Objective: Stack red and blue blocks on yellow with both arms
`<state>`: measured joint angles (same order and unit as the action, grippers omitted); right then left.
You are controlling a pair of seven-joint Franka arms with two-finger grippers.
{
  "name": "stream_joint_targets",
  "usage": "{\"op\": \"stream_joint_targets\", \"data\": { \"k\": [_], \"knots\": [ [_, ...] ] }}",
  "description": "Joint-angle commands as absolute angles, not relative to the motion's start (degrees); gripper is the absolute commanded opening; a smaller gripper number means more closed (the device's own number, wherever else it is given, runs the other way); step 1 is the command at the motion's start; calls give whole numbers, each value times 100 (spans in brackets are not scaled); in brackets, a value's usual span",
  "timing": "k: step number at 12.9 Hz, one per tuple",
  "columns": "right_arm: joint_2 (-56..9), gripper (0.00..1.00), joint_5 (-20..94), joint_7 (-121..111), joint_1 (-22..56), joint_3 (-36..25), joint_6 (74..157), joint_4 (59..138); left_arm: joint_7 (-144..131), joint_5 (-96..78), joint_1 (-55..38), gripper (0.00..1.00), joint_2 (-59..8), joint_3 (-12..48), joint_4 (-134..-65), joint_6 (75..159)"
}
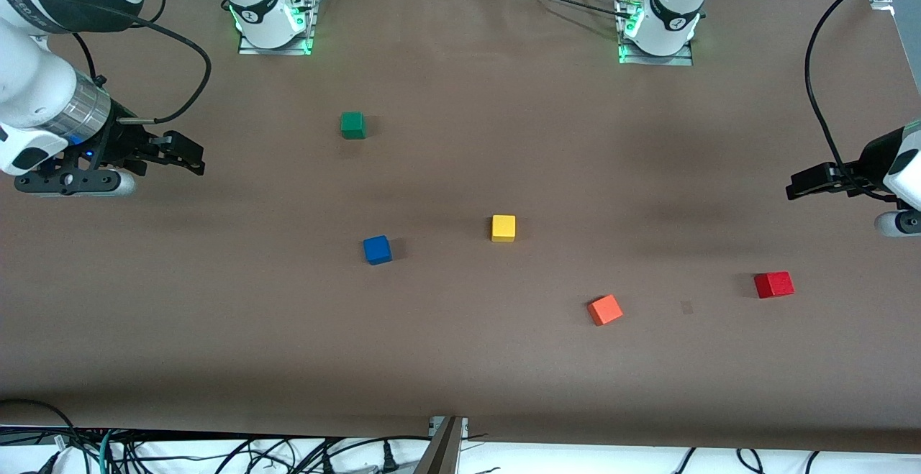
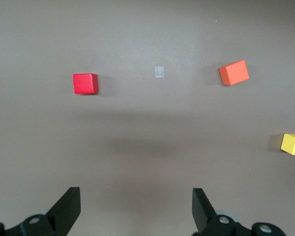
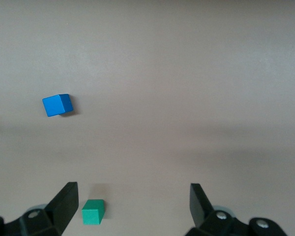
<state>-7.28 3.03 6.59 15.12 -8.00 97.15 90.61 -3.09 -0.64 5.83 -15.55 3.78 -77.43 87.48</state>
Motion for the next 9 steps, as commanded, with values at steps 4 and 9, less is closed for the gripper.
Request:
{"op": "stream_joint_targets", "data": {
  "k": [4,9],
  "knots": [
    [-694,100,202,747,1520,-765,9721,9097,-272,-141,562,100,-1652,352,-7541,8657],
    [-712,100,272,764,1485,-782,9721,9053,-255,-141,580,100,-1722,334,-7532,8675]
  ]
}}
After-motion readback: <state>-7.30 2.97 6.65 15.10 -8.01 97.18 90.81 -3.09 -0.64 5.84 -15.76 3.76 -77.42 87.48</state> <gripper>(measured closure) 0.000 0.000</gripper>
